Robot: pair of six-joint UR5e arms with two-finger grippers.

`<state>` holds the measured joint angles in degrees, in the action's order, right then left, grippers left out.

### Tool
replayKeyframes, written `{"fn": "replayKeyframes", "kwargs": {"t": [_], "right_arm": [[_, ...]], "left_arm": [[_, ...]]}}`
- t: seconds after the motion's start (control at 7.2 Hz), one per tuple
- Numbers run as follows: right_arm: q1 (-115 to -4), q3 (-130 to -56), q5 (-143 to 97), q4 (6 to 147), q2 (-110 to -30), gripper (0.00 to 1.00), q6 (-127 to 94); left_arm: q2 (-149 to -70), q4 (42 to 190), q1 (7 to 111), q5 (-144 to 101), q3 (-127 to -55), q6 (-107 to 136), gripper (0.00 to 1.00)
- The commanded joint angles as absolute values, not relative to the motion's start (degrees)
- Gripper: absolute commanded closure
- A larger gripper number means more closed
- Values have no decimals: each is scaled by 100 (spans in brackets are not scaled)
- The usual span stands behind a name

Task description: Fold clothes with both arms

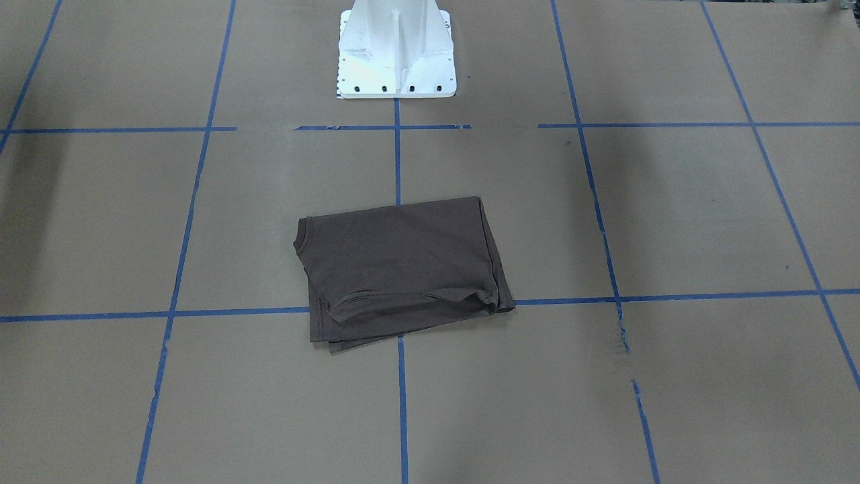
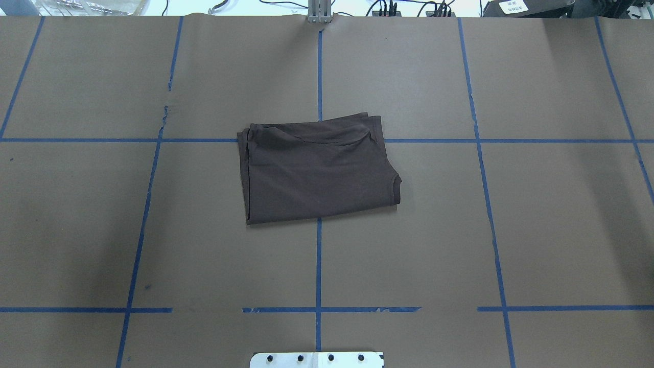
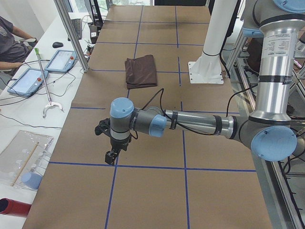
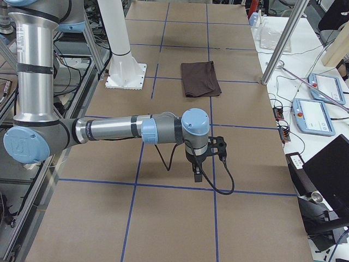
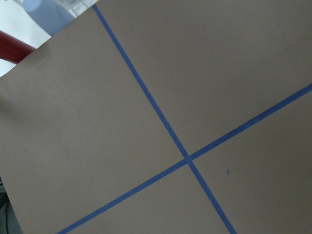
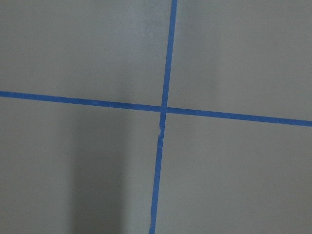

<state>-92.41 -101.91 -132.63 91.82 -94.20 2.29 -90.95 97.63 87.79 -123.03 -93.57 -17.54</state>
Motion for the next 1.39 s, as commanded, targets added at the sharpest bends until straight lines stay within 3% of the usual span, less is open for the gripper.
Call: {"fn": "replayKeyframes", "kwargs": {"t": [0.0,0.69,0.97,1.25], "right_arm": [[-9246,-10125,-13280,9272,-9422,0,211],[-9255,-9976,-13834,9765,-9456,0,211],[-9255,-9590,-13773,9694,-9545,0,246],[-9255,-9728,-13737,9694,-9475,0,220]], "left_arm": [[-9097,9144,8780,-12340,-9316,-1758,0],[-9097,8631,8780,-13157,-9597,-1538,0],[-9097,8648,8789,-13140,-9650,-1529,0],[-9097,8648,8780,-13131,-9694,-1529,0]]}}
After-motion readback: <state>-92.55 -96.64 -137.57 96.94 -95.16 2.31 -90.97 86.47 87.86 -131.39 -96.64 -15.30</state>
